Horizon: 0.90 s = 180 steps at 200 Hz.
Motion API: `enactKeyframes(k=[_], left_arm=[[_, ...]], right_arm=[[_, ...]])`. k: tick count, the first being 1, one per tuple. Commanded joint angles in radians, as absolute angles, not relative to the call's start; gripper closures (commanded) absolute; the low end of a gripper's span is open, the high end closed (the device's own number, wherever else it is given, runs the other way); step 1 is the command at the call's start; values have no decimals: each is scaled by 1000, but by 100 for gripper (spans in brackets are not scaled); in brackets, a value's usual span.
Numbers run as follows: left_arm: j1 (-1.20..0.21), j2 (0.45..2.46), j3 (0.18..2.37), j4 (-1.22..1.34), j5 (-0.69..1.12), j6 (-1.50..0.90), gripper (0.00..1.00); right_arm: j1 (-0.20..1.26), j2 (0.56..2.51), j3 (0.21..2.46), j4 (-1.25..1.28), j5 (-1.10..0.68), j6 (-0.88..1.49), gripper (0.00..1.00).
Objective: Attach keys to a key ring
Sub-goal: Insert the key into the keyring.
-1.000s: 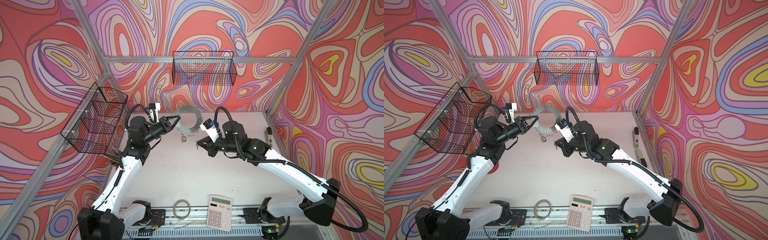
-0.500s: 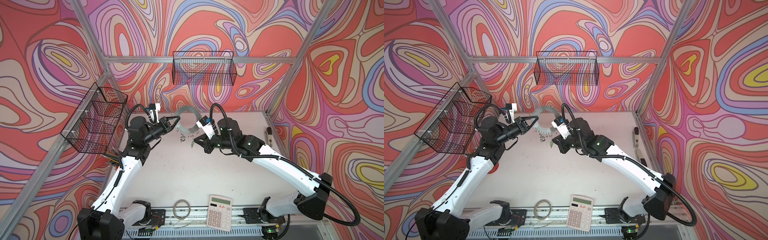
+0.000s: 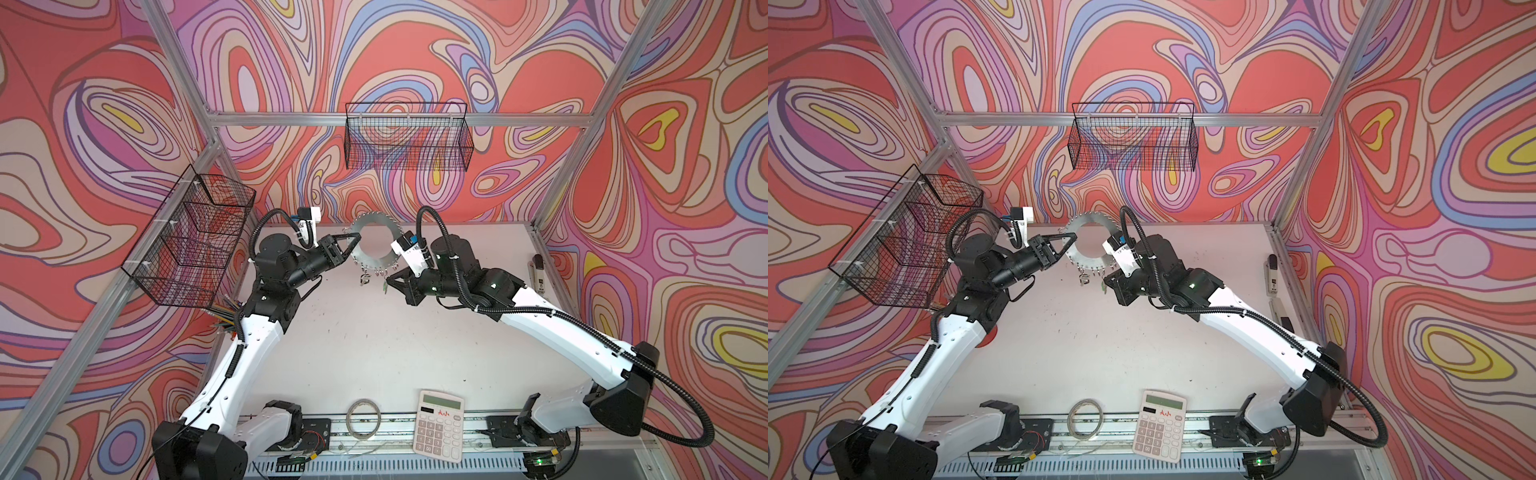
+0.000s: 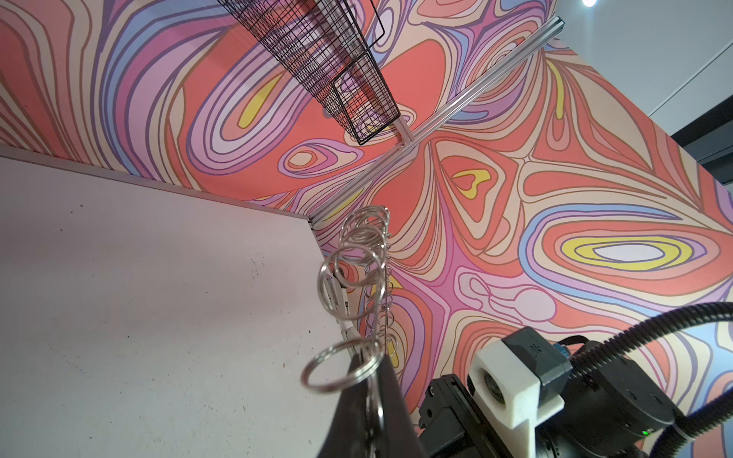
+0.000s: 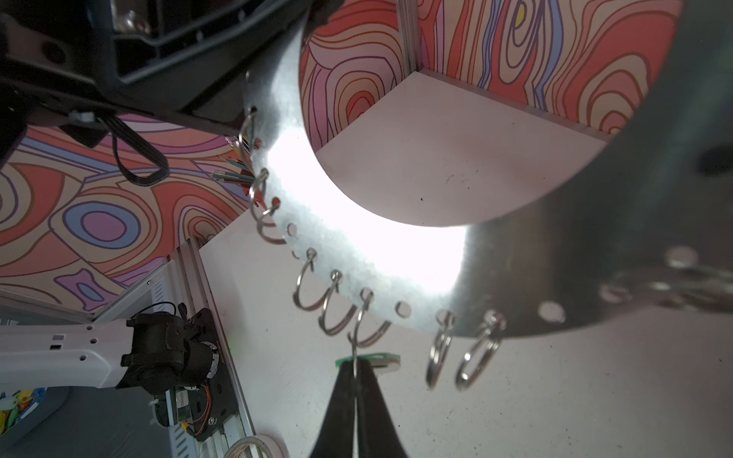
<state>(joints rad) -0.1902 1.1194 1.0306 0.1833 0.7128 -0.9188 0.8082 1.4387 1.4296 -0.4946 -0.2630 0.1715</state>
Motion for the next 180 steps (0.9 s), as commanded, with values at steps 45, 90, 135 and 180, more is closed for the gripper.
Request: enactKeyframes(k=[45, 90, 135, 180], left_arm=[[-193, 1097, 1053, 196, 701, -907, 100], [-193, 1098, 1053, 198, 703, -904, 100], [-193, 1100, 1051, 201, 707, -904, 100], [-193, 1099, 1049, 204, 713, -904, 100]], right_arm=[[811, 1447, 1454, -480, -261, 201, 100], [811, 1447, 1445, -495, -245, 195, 100], [811, 1442, 1448, -493, -254, 189, 100], [811, 1442, 1456, -499, -241, 187, 100]])
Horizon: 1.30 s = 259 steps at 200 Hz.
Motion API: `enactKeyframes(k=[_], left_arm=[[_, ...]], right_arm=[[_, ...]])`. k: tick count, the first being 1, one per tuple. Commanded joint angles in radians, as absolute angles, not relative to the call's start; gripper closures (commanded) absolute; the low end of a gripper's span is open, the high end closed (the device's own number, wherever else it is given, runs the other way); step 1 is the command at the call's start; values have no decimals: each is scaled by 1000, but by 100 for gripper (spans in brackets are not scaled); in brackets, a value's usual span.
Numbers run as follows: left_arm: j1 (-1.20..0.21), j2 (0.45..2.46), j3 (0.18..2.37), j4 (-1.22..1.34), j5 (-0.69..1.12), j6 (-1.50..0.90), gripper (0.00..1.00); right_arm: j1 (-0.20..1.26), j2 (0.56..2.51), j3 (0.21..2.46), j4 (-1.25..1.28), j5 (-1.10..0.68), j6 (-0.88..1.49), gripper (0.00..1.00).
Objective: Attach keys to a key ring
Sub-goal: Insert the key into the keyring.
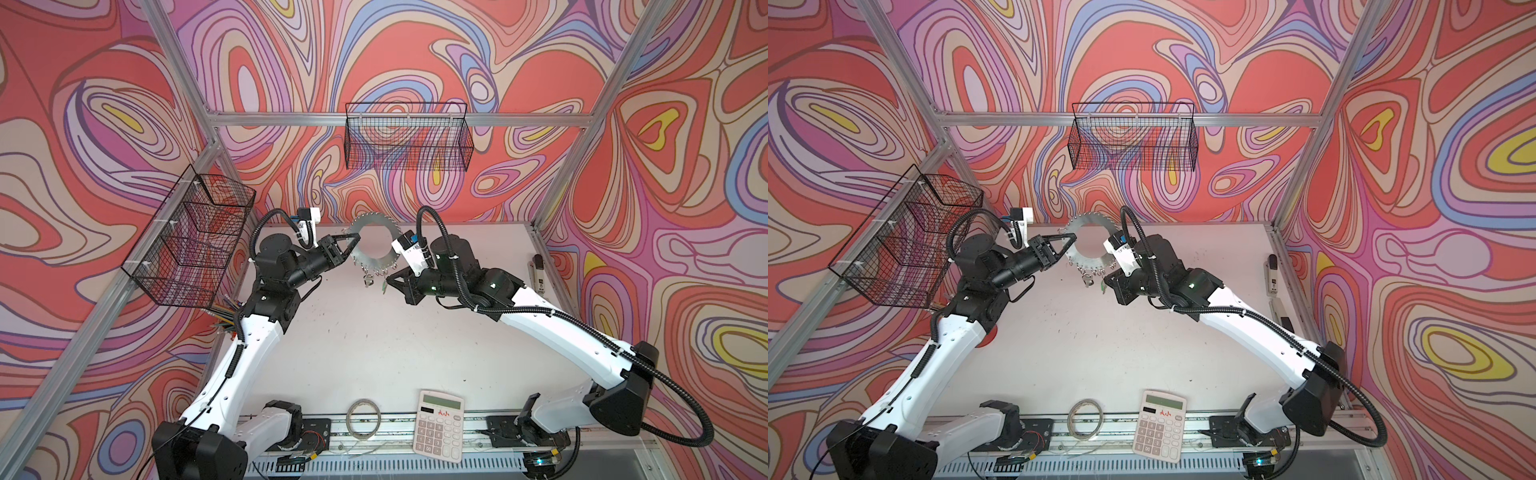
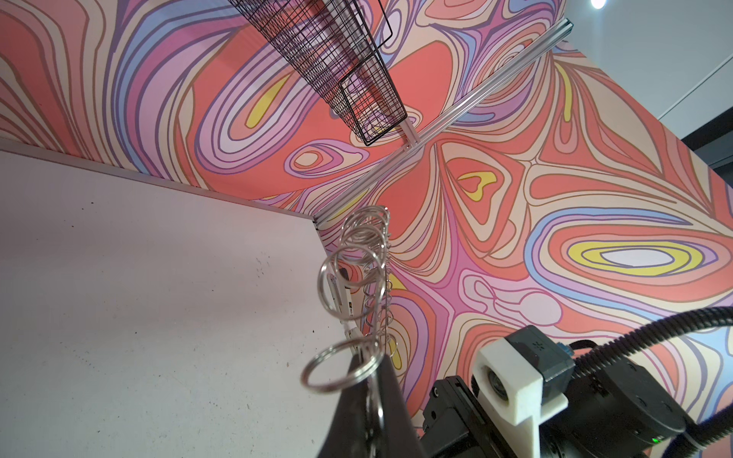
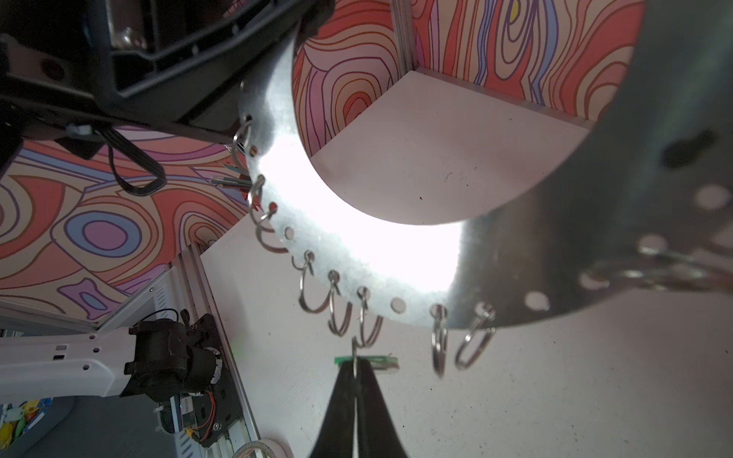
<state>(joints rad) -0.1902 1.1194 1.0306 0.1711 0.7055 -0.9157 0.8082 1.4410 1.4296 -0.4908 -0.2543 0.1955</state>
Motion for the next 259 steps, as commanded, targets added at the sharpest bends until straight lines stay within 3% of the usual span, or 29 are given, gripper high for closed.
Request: enactKeyframes(k=[1, 259], left_arm=[[-193, 1098, 1048, 204, 714, -904, 100], [-193, 1105, 1039, 219, 724, -904, 100]], right_arm=[[811, 1441, 1456, -499, -240, 187, 100], [810, 1420, 1427, -472, -265, 170, 100]])
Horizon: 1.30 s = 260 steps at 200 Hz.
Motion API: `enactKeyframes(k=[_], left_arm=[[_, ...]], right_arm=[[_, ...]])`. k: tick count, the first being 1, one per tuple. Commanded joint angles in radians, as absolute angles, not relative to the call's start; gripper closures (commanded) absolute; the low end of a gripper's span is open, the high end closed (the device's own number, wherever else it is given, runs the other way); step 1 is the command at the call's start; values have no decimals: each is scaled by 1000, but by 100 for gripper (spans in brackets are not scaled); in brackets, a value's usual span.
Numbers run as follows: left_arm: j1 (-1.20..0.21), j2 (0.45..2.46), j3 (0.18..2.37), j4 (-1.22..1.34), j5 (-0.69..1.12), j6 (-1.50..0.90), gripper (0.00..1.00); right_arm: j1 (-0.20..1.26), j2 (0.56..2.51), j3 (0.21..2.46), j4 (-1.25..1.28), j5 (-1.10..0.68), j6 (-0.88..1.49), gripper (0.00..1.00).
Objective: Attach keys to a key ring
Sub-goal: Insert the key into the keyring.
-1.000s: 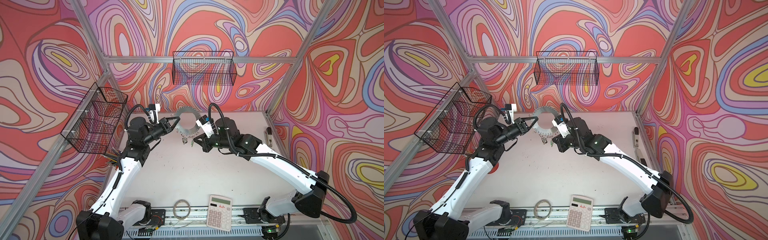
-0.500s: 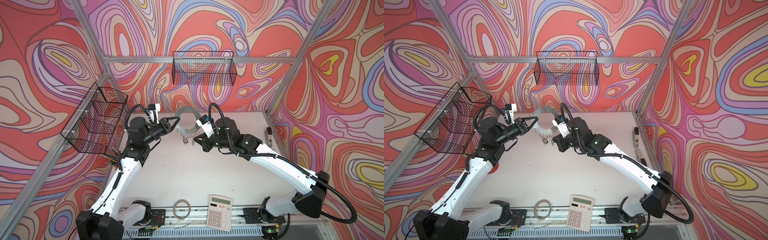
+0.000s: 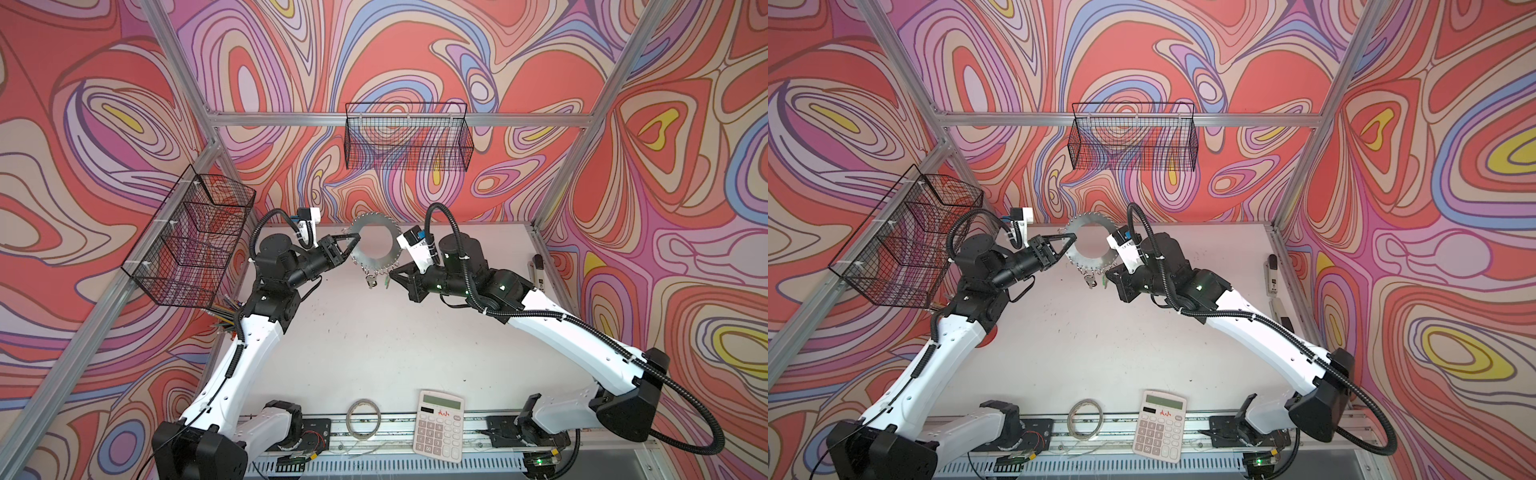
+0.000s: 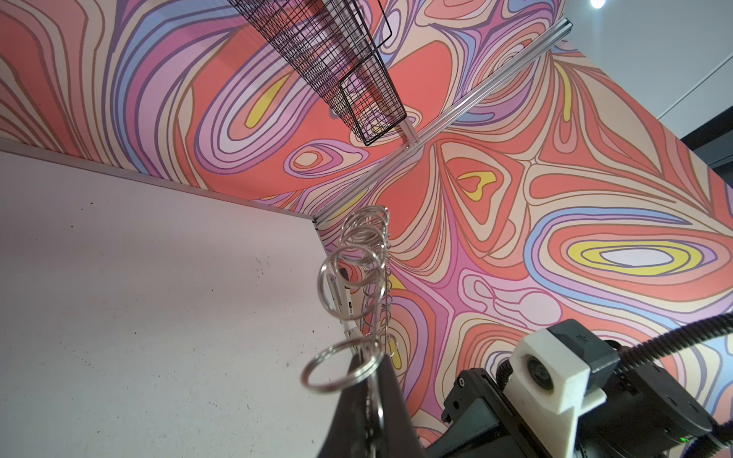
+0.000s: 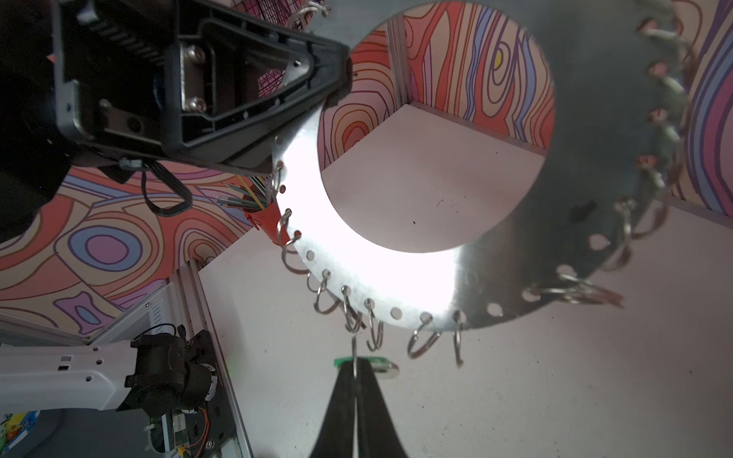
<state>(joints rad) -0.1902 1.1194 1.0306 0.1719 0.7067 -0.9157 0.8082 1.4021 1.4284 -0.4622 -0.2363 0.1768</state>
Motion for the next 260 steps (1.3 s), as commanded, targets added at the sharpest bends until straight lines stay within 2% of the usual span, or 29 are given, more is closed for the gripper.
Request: enactKeyframes(k=[1, 143, 260], left_arm=[[-193, 1105, 1039, 219, 723, -904, 100], [-193, 1098, 1031, 238, 732, -907, 100], [-193, 1103, 1030, 257, 726, -922, 100]], right_arm=[[810, 1420, 1427, -472, -266, 170, 100], [760, 1435, 1407, -462, -320, 210, 100], [715, 1423, 1329, -377, -438, 253, 100]])
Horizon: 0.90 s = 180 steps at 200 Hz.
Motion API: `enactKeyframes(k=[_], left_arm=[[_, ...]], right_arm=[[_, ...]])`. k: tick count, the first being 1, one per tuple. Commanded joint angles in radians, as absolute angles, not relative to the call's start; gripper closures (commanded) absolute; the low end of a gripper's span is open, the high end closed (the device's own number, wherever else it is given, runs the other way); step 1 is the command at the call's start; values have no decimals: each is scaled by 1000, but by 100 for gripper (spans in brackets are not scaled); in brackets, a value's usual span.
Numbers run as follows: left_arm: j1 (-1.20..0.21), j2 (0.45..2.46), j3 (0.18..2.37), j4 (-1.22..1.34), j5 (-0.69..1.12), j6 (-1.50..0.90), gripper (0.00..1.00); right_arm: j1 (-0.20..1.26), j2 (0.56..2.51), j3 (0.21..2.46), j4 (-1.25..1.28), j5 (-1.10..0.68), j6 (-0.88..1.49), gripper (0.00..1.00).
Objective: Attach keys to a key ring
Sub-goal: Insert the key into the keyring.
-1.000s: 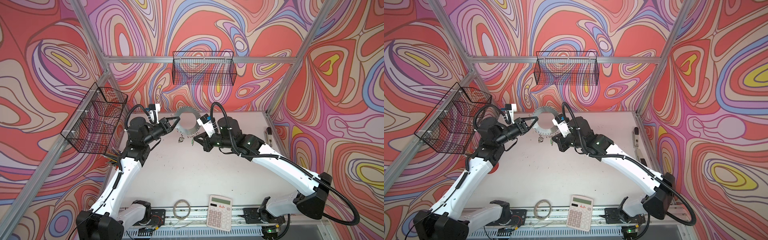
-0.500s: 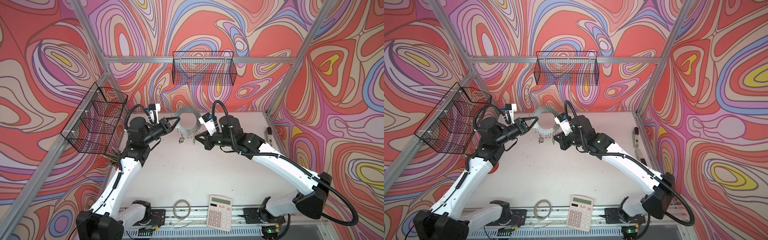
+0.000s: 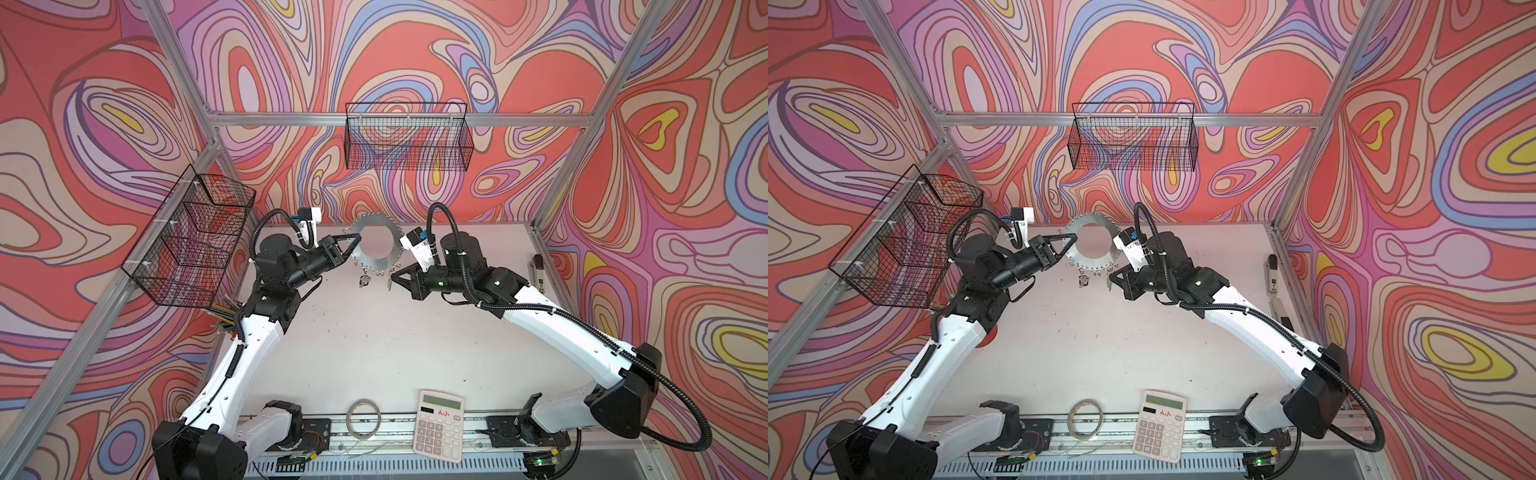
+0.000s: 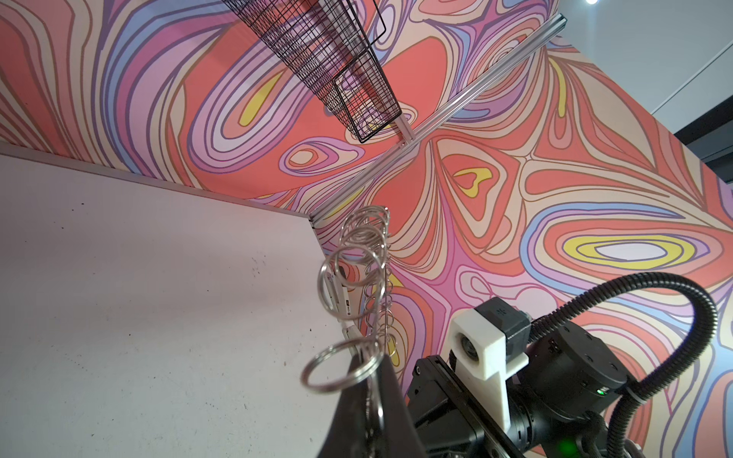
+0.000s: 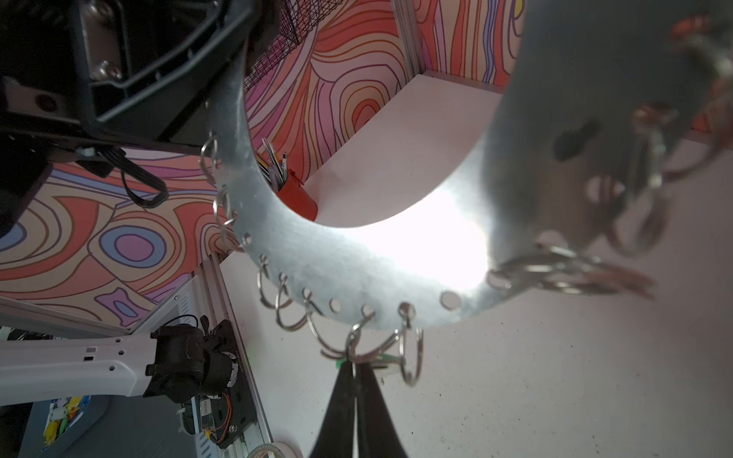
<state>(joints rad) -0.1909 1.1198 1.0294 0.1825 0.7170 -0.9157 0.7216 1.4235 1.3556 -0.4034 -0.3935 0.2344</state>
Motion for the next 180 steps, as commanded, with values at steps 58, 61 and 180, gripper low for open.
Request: enactKeyframes(k=[58, 61, 180], left_arm=[[-193, 1135, 1022, 327, 713, -1025, 100], [-193, 1137, 1023, 326, 710, -1029, 100], [-193, 1160, 1042, 310, 673, -1089, 100]], right_arm=[[715, 1399, 1316, -351, -497, 244, 86], [715, 1392, 1316, -351, -484, 241, 85], [722, 1296, 1312, -218, -355, 115, 85]])
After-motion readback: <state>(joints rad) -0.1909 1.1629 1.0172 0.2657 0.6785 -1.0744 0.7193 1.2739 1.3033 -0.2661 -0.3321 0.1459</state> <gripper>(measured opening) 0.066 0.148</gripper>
